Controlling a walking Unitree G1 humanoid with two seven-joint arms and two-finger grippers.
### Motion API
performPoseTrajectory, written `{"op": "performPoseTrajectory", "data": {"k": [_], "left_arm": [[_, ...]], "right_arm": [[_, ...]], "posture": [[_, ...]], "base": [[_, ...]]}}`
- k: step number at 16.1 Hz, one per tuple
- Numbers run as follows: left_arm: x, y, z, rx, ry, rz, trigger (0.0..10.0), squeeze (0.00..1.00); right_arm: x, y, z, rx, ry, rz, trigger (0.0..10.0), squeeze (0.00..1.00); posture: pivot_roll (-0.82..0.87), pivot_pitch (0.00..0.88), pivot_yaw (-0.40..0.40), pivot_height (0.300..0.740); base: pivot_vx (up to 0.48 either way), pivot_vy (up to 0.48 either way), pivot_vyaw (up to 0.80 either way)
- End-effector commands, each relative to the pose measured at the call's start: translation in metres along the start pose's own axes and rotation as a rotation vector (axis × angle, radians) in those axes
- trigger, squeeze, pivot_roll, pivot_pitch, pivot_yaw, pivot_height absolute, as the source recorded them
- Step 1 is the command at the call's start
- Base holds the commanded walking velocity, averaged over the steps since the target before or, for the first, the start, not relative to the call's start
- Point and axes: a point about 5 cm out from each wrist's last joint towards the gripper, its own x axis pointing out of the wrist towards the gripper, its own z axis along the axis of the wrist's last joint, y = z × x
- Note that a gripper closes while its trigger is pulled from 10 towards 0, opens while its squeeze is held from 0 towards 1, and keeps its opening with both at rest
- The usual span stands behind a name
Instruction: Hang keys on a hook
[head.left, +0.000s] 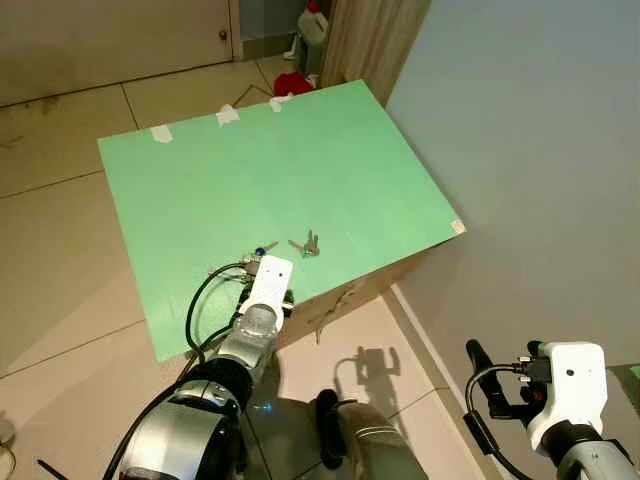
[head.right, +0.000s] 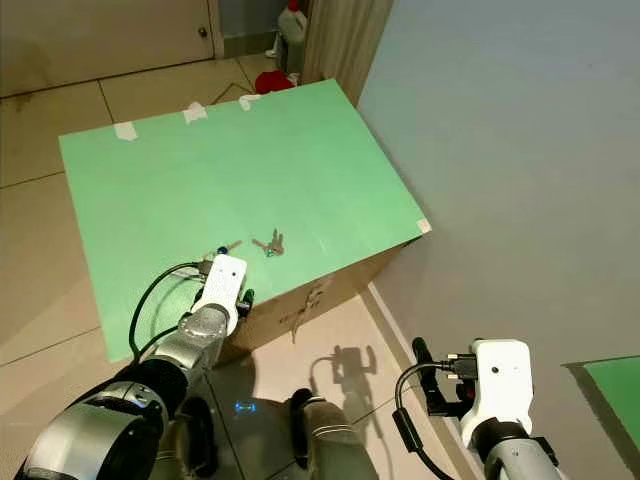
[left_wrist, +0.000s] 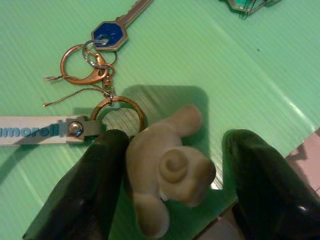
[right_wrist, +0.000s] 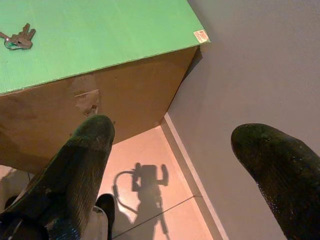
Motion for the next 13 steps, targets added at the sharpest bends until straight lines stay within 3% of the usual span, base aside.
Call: {"op": "performPoseTrajectory", "data": {"k": [1, 4, 6, 8, 11, 13], "left_arm": [[-0.003, -0.003, -0.023, -0.027, 0.101, -0.018, 0.0, 0.00], [-0.002, 0.001, -0.022, -0.028, 0.078, -0.030, 0.0, 0.00], [-0.002, 0.002, -0.016, -0.077, 0.040, -0.043, 0.0, 0.00], [-0.001, 0.001, -0.004, -0.089, -0.022, -0.075, 0.0, 0.00], [-0.001, -0.001, -0.003, -0.104, -0.022, -0.095, 0.0, 0.00], [0.001, 0.001, 0.014, -0.110, -0.091, -0.122, 0.0, 0.00]], "right_arm": [[-0.003, -0.004, -0.008, -0.007, 0.045, -0.021, 10.0, 0.00], [0.001, -0.002, -0.007, -0.005, 0.041, -0.012, 10.0, 0.00], [0.003, -0.002, -0.007, -0.004, 0.037, -0.010, 10.0, 0.00], [0.006, -0.001, -0.006, -0.003, 0.034, -0.005, 10.0, 0.00], [0.011, 0.001, -0.008, 0.006, 0.031, -0.003, 10.0, 0.00], [0.022, 0.005, -0.007, 0.017, 0.010, 0.000, 10.0, 0.00]], "posture": [[-0.44, 0.318, -0.158, 0.740], [-0.43, 0.304, -0.152, 0.740], [-0.42, 0.298, -0.150, 0.740], [-0.41, 0.299, -0.147, 0.740], [-0.40, 0.282, -0.136, 0.740], [-0.37, 0.247, -0.110, 0.740]], "base": [[0.000, 0.000, 0.00], [0.000, 0.000, 0.00], [0.000, 0.000, 0.00], [0.000, 0.000, 0.00], [0.000, 0.000, 0.00], [0.000, 0.000, 0.00]]}}
